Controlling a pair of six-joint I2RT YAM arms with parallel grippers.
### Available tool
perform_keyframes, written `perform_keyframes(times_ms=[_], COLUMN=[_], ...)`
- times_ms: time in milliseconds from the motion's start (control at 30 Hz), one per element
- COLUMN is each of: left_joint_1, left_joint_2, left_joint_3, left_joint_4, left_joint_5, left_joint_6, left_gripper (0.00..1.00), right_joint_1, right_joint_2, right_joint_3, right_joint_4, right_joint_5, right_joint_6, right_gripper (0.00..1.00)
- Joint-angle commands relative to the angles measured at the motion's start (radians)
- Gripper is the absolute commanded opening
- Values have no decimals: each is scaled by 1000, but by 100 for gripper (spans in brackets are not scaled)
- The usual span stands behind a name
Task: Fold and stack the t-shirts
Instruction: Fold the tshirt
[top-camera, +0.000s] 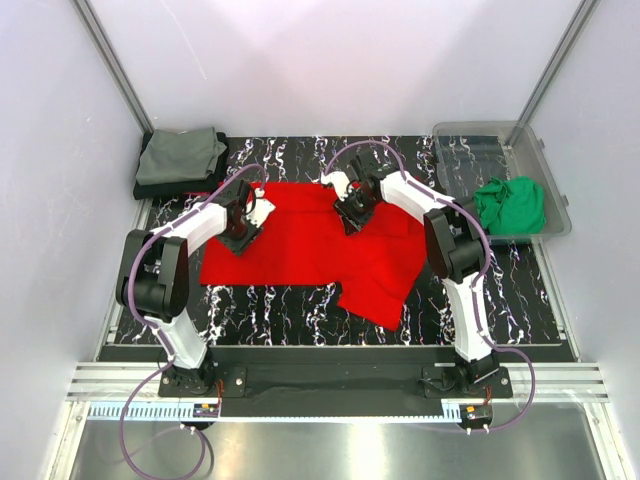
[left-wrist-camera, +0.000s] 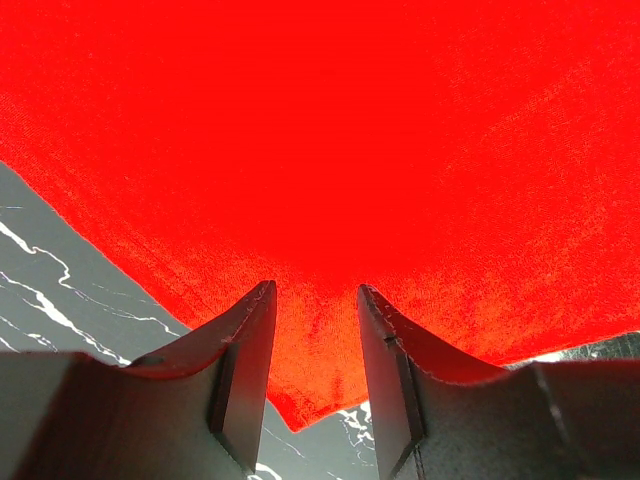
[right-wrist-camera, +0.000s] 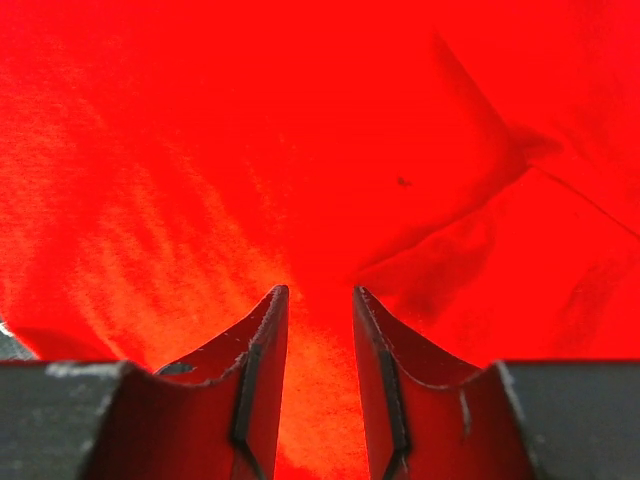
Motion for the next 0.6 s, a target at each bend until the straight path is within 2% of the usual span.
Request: perform_keyframes(times_ms=[0, 567], left_joint_1=[6, 6], left_joint_2=[-34, -13], left_joint_3=[17, 33], left_joint_4=[22, 16], left_joint_5=[15, 27], left_joint_6=[-18, -22], left_gripper=[43, 43], right_joint_1=[5, 5], right_joint_2=[1, 23], right_joint_3=[42, 65], right_joint_4=[33, 50], right_joint_5=[37, 74], right_joint_6=[14, 22], right_gripper=[38, 33])
